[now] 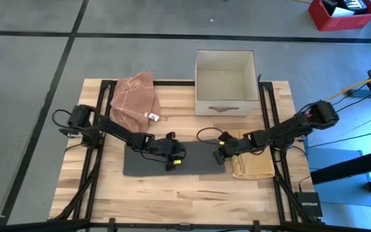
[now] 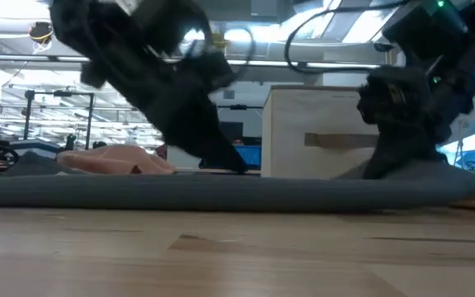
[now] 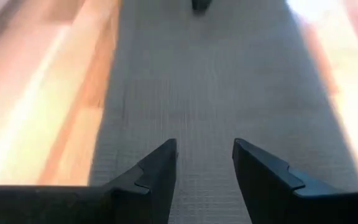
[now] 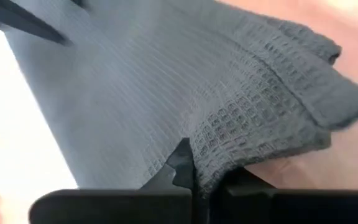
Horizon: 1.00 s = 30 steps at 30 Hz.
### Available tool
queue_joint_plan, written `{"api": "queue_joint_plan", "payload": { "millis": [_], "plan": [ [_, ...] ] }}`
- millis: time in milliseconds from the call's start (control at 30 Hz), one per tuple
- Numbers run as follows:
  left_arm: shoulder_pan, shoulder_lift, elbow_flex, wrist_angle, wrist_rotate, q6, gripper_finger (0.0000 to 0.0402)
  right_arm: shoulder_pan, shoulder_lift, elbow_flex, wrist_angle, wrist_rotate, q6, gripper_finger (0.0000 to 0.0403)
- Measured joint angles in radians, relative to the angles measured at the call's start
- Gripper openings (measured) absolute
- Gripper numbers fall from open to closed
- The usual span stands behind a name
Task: Fold towel
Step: Fold the gray towel
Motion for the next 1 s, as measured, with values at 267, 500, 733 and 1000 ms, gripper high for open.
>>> {"api": "queue_joint_plan", "payload": {
  "millis": [267, 500, 733, 1000],
  "plan": [
    [0.034, 0.168, 0.071, 0.056, 0.047, -0.008, 0.015, -0.086, -0.122, 0.058, -0.03, -0.008, -0.073, 0.0023],
    [0.04, 0.2, 0.121, 0.058, 0.037, 0.031, 0.015, -0.103, -0.038, 0.113, 0.196, 0.009, -0.137, 0.0007],
    [0.039, 0.17, 0.119, 0.064, 0.013, 0.041, 0.015, -0.101, 0.074, 0.214, 0.244, 0.009, -0.217, 0.0019],
    [0.022, -0.093, 0.121, -0.348, 0.013, -0.101, 0.015, -0.101, 0.082, 0.236, 0.189, 0.008, -0.261, 0.0012]
  ]
}}
